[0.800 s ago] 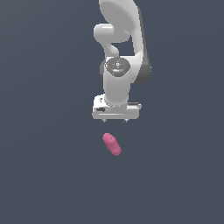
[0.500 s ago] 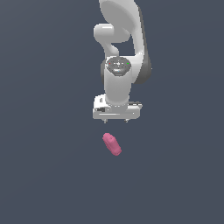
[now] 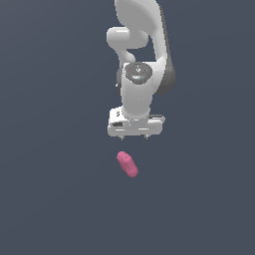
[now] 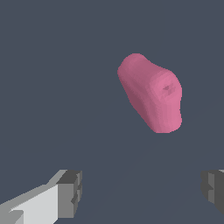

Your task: Pick up the object and move it to a goal position.

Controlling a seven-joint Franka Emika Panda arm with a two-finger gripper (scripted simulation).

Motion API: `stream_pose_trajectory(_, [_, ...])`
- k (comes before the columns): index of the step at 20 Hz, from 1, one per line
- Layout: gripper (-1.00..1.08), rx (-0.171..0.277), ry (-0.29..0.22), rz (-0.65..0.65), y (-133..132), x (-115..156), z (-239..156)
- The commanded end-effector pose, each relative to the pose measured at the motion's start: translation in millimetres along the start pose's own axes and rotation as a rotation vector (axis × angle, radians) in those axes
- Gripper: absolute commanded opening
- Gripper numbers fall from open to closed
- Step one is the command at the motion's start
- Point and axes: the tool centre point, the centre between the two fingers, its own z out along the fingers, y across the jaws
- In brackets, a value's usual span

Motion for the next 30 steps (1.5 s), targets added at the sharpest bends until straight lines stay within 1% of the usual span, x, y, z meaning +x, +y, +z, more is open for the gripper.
stream_pose_trajectory(1, [1.0, 0.0, 0.0, -0.006, 1, 1, 0])
stream_pose_trajectory(6, [1.0, -0.002, 0.001, -0.046, 2, 6, 1])
stream_pose_trajectory(11, [1.0, -0.005, 0.003, -0.118, 6, 16, 4])
stream_pose_trajectory(23, [1.0, -0.013, 0.011, -0.395, 22, 51, 13])
stream_pose_trajectory(30, [1.0, -0.015, 0.014, -0.509, 29, 64, 17])
